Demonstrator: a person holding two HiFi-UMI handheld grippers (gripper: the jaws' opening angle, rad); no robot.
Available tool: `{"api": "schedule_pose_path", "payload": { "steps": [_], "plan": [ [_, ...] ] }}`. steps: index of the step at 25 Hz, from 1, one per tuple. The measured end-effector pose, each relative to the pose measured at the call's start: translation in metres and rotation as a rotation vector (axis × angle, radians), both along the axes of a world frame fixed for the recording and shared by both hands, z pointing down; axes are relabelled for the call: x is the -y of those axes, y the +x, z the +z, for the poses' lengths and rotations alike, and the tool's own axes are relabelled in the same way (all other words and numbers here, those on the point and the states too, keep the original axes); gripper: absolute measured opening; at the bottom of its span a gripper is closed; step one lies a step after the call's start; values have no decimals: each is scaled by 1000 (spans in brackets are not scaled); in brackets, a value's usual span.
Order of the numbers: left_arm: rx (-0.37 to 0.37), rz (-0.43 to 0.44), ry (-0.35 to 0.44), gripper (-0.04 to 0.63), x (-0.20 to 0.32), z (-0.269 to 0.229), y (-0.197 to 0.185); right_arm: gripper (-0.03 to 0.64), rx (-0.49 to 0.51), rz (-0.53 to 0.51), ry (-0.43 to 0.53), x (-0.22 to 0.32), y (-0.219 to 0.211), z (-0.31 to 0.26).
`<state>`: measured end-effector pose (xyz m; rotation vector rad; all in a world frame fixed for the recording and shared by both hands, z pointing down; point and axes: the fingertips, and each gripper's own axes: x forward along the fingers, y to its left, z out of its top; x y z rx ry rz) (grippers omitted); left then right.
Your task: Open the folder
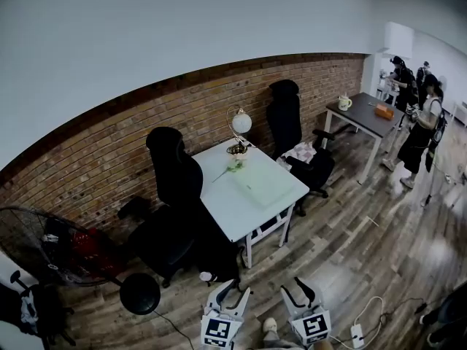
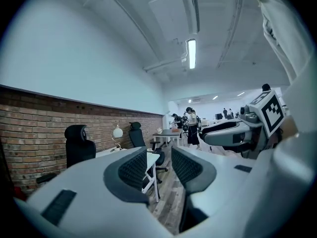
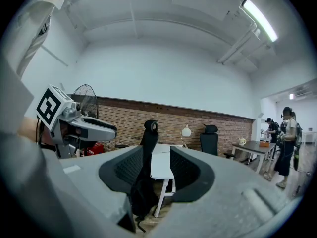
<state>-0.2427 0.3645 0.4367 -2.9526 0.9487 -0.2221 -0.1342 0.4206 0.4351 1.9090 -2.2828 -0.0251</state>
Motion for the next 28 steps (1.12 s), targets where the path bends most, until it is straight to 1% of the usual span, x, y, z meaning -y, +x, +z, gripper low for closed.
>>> {"api": "schedule_pose_path", "payload": {
  "steps": [2, 4, 7, 10, 13, 17, 20, 22, 24, 28],
  "plan": [
    [4, 11, 27, 156, 11, 1, 10, 172, -23, -13, 9, 11, 9, 2],
    [6, 12, 34, 156, 21, 2, 20, 172, -41, -28, 20, 22, 19, 3],
    [7, -3, 17, 156, 37, 2, 34, 172, -18, -30, -2, 37, 33, 3],
    [14, -14, 22, 156, 52, 5, 47, 172, -38, -53, 14, 54, 48, 6],
    [19, -27, 24, 156, 65, 9, 59, 172, 10, -47, -18, 67, 61, 9],
    [31, -47, 19, 156, 82, 12, 73, 172, 42, -56, -41, 85, 76, 14],
    [41, -61, 17, 156, 94, 11, 82, 172, 17, -81, -22, 99, 89, 14],
    [44, -76, 2, 156, 100, 11, 87, 172, -3, -99, -3, 107, 96, 15],
    [47, -91, -10, 156, 103, 10, 92, 172, -3, -113, 3, 112, 102, 16],
    [55, -103, 7, 156, 111, 11, 101, 172, 6, -133, -4, 122, 111, 15]
  ]
}}
